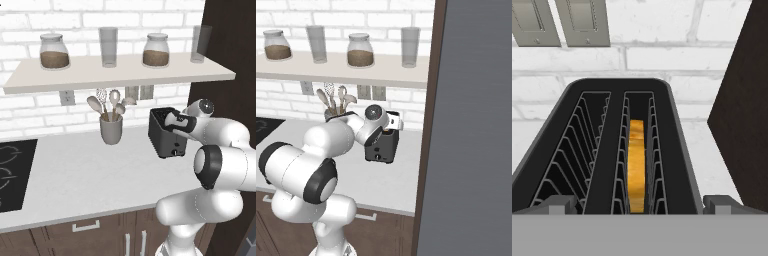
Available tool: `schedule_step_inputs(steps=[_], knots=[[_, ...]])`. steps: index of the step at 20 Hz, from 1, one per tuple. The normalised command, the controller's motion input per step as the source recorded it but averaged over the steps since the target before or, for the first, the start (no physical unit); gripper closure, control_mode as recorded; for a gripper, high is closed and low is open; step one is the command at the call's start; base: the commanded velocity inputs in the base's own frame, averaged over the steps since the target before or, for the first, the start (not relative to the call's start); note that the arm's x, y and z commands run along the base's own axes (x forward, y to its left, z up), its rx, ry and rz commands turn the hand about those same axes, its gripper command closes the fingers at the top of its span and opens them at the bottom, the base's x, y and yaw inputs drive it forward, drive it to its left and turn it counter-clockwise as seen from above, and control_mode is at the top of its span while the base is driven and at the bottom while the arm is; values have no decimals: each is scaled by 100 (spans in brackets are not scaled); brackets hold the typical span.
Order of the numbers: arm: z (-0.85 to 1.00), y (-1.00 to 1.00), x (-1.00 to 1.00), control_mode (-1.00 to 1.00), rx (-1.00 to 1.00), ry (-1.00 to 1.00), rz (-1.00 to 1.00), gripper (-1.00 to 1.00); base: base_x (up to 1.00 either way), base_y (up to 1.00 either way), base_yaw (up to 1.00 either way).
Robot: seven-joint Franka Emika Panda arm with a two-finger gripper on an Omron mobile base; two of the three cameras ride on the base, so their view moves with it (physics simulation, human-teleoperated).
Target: Start the toaster. Once the lever pops up, take the bread to the plate on the dining counter.
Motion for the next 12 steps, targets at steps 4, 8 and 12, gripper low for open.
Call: schedule_step_inputs(steps=[4,8,12], knots=[[0,0,0,-100,0,0,0,-100,0,0,0],[0,0,0,-100,0,0,0,-100,0,0,0],[0,0,0,-100,0,0,0,-100,0,0,0]])
